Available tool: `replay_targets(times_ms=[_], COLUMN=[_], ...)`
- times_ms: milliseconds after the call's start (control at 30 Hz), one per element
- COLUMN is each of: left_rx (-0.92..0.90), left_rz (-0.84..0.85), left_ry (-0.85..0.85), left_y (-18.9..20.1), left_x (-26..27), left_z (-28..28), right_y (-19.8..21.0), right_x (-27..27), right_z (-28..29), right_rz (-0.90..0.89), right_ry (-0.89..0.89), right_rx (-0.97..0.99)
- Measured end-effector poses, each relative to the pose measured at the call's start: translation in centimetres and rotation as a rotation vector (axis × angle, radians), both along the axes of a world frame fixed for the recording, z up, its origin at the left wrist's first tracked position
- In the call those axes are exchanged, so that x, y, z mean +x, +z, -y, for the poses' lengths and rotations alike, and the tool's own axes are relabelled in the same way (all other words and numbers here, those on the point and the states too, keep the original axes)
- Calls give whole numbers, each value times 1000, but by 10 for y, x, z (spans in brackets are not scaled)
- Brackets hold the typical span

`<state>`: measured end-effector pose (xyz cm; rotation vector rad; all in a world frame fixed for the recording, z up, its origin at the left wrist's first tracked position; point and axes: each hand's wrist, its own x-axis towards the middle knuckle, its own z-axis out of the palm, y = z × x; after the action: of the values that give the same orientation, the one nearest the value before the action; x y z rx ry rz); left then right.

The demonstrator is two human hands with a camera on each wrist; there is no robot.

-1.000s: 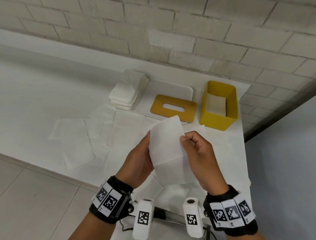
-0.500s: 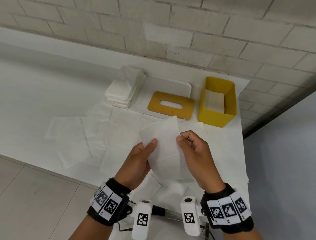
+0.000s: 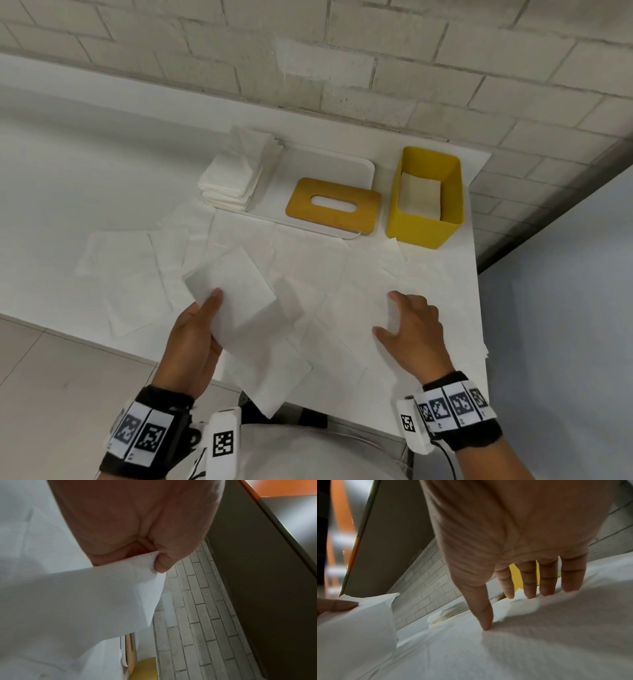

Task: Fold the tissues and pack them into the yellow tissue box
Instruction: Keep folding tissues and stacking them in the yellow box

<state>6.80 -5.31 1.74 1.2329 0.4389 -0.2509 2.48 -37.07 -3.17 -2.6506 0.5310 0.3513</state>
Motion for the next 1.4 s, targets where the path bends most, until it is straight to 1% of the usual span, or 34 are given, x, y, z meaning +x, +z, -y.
replay_targets(times_ms=[67,200,333,533,600,700,767,900,1000,1067,1133,1200,1267,1300,1333,1400], left_rx=[19,41,52,84,89,97,90,101,88,78,62,25,-22,-43,-59,-91], left_rz=[-8,-14,-1,-5,-9,-11,-10,-11,-12,-6,-3,-12,-23,-22,-15,21], left_ry=[-3,-20,-51,-96,-98,-111,-124,-134,-139,-145,-149,-168,-205,-234,-267,-352], left_y=[-1,-1,4,4,3,3,4,3,3,5,8,10,15,19,22,27], left_x=[-3,-7,-7,-7,-7,-7,-7,-5,-5,-4,-2,-1,0,0,1,1], left_z=[0,4,9,13,13,13,14,14,15,17,20,29,45,54,63,78], right_y=[0,1,2,3,2,0,-2,1,11,26,51,81,107,114,118,114], right_x=[4,9,11,12,11,11,10,9,8,6,3,-2,-8,-10,-11,-11], right_z=[-3,-7,-3,-2,-5,-11,-11,-5,6,12,11,-3,-28,-43,-56,-77], right_rz=[-8,-16,46,91,99,47,40,167,217,269,390,545,671,693,678,567], right_ry=[18,24,-22,-20,-3,35,28,-42,-113,-153,-177,-146,-57,6,81,215], right_rx=[-17,33,132,220,217,172,173,197,240,257,260,212,187,201,225,339])
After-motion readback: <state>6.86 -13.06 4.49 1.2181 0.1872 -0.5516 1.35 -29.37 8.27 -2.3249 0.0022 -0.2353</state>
